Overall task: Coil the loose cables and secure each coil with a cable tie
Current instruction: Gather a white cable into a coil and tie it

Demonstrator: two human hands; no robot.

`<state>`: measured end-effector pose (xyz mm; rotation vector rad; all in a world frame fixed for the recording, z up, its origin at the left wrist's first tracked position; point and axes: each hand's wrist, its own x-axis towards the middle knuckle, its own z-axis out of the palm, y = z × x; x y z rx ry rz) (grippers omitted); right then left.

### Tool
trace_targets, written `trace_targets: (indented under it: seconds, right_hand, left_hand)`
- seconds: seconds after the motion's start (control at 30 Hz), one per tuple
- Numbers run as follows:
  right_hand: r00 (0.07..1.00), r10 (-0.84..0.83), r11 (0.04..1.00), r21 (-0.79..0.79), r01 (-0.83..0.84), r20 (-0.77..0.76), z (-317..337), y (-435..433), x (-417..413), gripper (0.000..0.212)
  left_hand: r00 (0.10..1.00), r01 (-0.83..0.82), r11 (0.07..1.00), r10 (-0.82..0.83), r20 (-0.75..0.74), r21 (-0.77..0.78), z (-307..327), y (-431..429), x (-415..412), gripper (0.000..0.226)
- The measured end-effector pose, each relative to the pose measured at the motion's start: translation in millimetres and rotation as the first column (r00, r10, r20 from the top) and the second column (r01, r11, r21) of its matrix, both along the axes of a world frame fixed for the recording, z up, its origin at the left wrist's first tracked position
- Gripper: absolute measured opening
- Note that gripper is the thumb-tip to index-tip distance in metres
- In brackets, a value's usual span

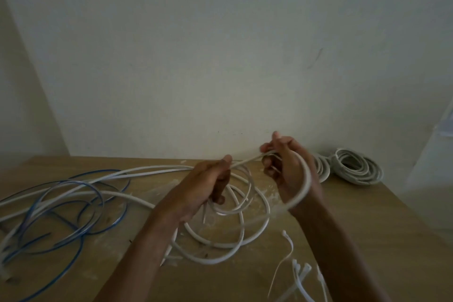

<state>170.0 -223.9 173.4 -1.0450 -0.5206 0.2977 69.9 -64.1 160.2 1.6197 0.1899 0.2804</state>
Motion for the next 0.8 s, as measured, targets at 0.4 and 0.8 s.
trace_targets:
  seconds: [0.4, 0.8]
  right_hand:
    - [0.852, 0.501, 0.832, -0.356, -0.425, 0.153, -18.4, -25.1, 35.6, 0.042]
    - [0.925, 0.018, 0.943, -0.315, 0.111, 0.380, -9.6, -12.0, 22.0, 0.021]
  left_hand:
    - [0.970, -0.145, 0.895, 0.212, 0.117, -0.422, 13.6, 45.1, -11.5, 0.043]
    - [0.930, -0.117, 0.821, 0.289, 0.229, -0.559, 12.1, 32.7, -5.6, 0.048]
